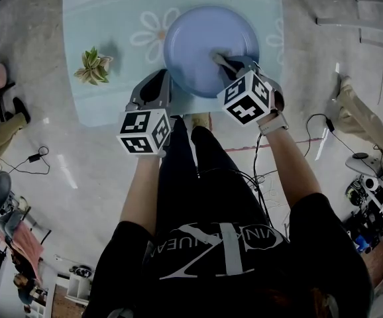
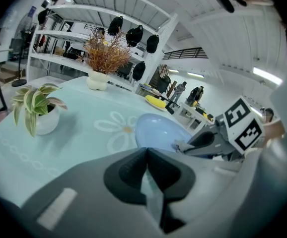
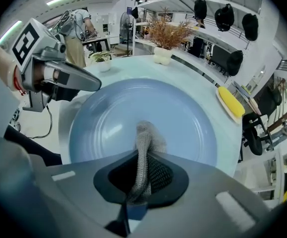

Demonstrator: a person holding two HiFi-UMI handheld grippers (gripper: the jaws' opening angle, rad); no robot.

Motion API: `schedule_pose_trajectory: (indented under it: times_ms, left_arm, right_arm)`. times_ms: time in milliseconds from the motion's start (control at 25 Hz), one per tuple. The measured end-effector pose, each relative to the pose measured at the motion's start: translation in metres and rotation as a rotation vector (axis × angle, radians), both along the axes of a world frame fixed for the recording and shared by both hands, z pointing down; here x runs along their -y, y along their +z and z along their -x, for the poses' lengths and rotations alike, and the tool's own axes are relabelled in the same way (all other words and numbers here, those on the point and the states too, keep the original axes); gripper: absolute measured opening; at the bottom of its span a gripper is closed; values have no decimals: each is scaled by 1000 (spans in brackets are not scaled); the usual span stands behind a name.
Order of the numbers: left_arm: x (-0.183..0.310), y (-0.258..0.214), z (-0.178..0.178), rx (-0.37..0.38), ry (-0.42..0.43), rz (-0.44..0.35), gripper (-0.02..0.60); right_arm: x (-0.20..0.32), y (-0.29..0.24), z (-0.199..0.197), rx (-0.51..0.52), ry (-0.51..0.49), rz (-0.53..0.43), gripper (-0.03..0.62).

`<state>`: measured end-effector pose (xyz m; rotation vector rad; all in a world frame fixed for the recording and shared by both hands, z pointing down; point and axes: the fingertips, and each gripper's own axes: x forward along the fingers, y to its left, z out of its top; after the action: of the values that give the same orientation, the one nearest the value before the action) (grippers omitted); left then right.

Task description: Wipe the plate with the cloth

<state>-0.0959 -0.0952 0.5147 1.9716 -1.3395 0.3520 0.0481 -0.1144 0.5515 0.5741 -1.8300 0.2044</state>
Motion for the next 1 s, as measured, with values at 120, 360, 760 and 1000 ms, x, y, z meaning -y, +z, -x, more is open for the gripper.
schedule_pose_trajectory:
  times_ms: [120,360,760,1000]
  left_arm:
    - [0,-4,-1,-2,-1,-1,0]
    - [0,-6,-2,-2,4,2,0]
    - [1,-5,-2,-14,7,1,0]
    - [1,-4,-1,-17,5,4,0]
  right_arm:
    - [-9,-4,17,24,-48,14,34]
    - [-11,-7,60,94,-99,37,34]
    - [36,-8,88,147,-79,-20,35]
    - [64,-8,68,131,-9,-60,35]
